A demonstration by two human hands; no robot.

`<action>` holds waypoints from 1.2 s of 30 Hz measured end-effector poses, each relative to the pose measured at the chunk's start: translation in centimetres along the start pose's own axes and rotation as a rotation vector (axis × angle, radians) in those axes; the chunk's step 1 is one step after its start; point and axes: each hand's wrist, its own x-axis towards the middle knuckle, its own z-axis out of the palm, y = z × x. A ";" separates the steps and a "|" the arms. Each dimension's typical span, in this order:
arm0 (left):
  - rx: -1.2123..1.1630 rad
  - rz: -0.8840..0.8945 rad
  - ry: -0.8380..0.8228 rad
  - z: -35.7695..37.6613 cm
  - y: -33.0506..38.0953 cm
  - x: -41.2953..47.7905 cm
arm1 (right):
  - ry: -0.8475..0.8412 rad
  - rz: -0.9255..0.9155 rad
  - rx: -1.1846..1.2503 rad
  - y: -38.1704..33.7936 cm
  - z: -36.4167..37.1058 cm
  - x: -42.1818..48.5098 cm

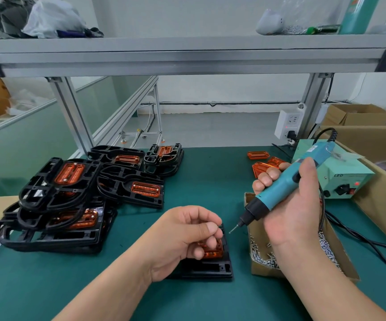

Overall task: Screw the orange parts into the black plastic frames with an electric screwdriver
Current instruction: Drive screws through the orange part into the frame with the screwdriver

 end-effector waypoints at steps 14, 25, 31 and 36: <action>-0.053 -0.031 -0.071 0.7 -0.4 -0.3 | -0.007 -0.009 0.033 -0.5 0.8 -0.6; -0.044 -0.042 -0.097 0.9 -0.5 -0.3 | -0.021 -0.007 0.010 0.0 0.8 -0.8; -0.020 -0.046 -0.099 1.1 -0.6 -0.4 | -0.029 -0.008 0.005 0.0 0.7 -0.7; -0.004 -0.029 -0.073 1.0 -0.6 -0.3 | -0.035 -0.001 -0.010 0.1 0.6 -0.7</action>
